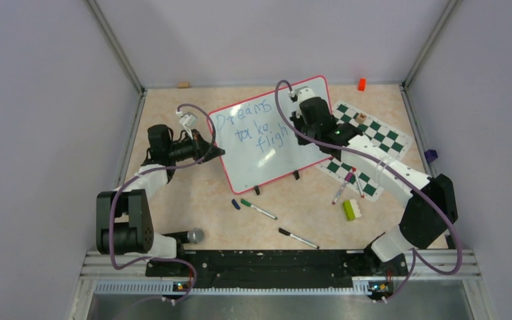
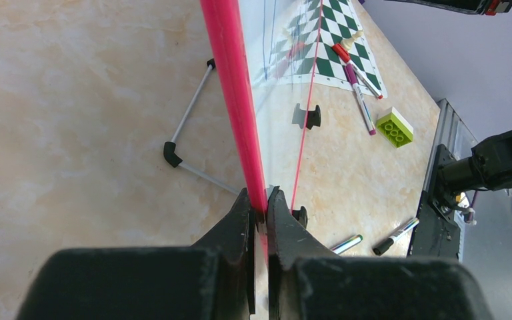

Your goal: Write a sentence on the whiteboard

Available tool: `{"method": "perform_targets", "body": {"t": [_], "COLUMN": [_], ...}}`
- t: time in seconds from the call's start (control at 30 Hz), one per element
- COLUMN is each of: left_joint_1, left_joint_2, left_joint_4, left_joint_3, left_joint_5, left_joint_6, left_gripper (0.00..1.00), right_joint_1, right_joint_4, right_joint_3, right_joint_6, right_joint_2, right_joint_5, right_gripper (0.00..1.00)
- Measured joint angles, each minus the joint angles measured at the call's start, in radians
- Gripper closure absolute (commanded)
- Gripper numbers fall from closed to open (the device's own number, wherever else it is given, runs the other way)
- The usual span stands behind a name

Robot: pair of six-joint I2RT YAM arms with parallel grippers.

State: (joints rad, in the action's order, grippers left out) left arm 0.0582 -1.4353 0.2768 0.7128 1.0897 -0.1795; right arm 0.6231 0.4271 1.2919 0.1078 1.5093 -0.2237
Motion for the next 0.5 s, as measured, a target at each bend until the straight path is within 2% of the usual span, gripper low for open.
{"method": "perform_targets", "body": {"t": [0.5], "left_joint_1": [0.000], "left_joint_2": [0.000], "left_joint_4": [-0.002], "left_joint_3": [0.000], "left_joint_5": [-0.003], "left_joint_6": [0.000], "left_gripper": [1.00], "right_joint_1": [0.000], "right_joint_4": [-0.017], "right_joint_3": [0.019], "right_joint_6": [-0.002], "right_joint_2": [0.040], "right_joint_5": [-0.032], "right_gripper": [1.00]}}
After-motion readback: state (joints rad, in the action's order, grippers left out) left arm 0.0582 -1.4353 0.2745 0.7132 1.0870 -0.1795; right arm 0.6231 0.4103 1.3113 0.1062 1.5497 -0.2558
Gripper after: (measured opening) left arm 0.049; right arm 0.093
